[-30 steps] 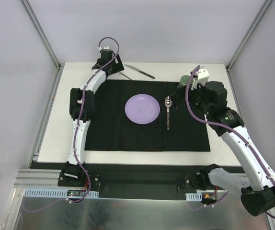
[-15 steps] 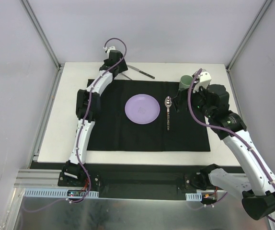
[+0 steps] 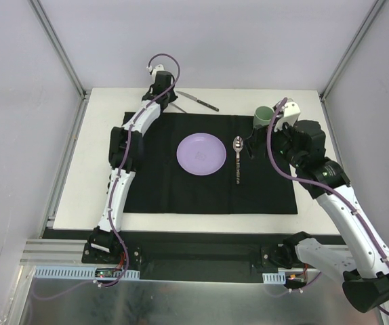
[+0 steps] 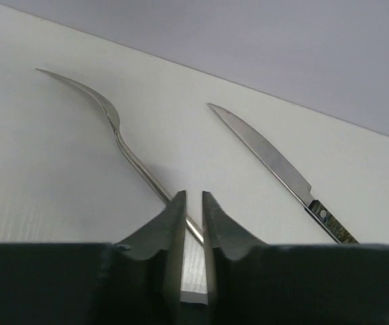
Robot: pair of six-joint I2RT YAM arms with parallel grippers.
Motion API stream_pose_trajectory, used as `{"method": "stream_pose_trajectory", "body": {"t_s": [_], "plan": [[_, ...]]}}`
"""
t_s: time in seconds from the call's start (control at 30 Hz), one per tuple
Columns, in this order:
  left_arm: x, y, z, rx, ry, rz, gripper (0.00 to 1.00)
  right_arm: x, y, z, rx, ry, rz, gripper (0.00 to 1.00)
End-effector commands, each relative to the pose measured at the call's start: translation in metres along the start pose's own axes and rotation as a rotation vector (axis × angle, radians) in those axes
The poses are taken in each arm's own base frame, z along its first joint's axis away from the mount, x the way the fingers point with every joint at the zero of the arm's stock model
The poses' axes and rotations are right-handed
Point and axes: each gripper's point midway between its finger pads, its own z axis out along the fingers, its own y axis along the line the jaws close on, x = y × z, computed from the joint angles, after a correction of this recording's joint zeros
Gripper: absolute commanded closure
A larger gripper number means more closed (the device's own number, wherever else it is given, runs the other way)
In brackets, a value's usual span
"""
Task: Set the dinner table for one person
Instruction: Move the fork to the center of the board.
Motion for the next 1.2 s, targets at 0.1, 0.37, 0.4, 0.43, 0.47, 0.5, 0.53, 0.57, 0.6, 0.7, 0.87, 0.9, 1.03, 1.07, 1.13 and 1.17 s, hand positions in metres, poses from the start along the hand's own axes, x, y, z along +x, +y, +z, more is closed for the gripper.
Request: {"method": "stream_pose_trajectory", "body": {"t_s": [0.1, 0.37, 0.4, 0.43, 0.47, 0.5, 0.53, 0.57, 0.6, 0.7, 0.87, 0.9, 1.03, 1.07, 1.13, 1.17], "plan": [[-0.024, -0.026, 0.006, 0.092, -0.092, -0.089, 1.0, -0.007, 0.0, -0.006, 0.006, -0.034, 0.006, 0.03], [-0.023, -0.018, 0.018, 0.079, -0.109, -0.194, 1.0, -0.012, -0.003, -0.012, 0.028, -0.044, 0.003, 0.02], [-0.023, -0.016, 0.02, 0.073, -0.113, -0.202, 1.0, -0.012, -0.004, -0.013, 0.029, -0.044, 0.003, 0.03], [-0.023, -0.016, 0.02, 0.069, -0.117, -0.209, 1.0, -0.013, -0.004, -0.014, 0.032, -0.044, 0.004, 0.02], [-0.024, -0.015, 0.02, 0.064, -0.12, -0.222, 1.0, -0.013, -0.005, -0.016, 0.035, -0.048, 0.006, 0.02], [-0.024, -0.013, 0.021, 0.058, -0.124, -0.228, 1.0, -0.014, -0.005, -0.017, 0.036, -0.047, 0.006, 0.02], [-0.025, -0.012, 0.021, 0.051, -0.129, -0.231, 1.0, -0.015, -0.005, -0.017, 0.037, -0.051, 0.006, 0.02], [-0.026, -0.011, 0.022, 0.046, -0.13, -0.237, 1.0, -0.016, -0.005, -0.019, 0.037, -0.054, 0.006, 0.02], [-0.025, -0.01, 0.022, 0.043, -0.131, -0.24, 1.0, -0.016, -0.005, -0.019, 0.038, -0.055, 0.006, 0.02], [-0.026, -0.007, 0.022, 0.028, -0.132, -0.241, 1.0, -0.017, -0.006, -0.021, 0.043, -0.055, 0.009, 0.02], [-0.025, 0.001, 0.02, -0.001, -0.115, -0.249, 1.0, -0.021, -0.008, -0.025, 0.05, -0.067, 0.011, 0.02], [-0.023, 0.004, 0.019, -0.012, -0.104, -0.249, 1.0, -0.022, -0.008, -0.026, 0.053, -0.069, 0.012, 0.02], [-0.02, 0.017, 0.017, -0.042, -0.065, -0.257, 1.0, -0.025, -0.008, -0.029, 0.05, -0.078, 0.013, 0.02], [-0.02, 0.02, 0.016, -0.046, -0.058, -0.26, 1.0, -0.026, -0.008, -0.029, 0.05, -0.079, 0.015, 0.02], [-0.018, 0.025, 0.015, -0.058, -0.039, -0.258, 1.0, -0.026, -0.008, -0.03, 0.052, -0.08, 0.016, 0.02], [-0.017, 0.026, 0.014, -0.062, -0.033, -0.255, 1.0, -0.027, -0.008, -0.03, 0.053, -0.081, 0.017, 0.02]]}}
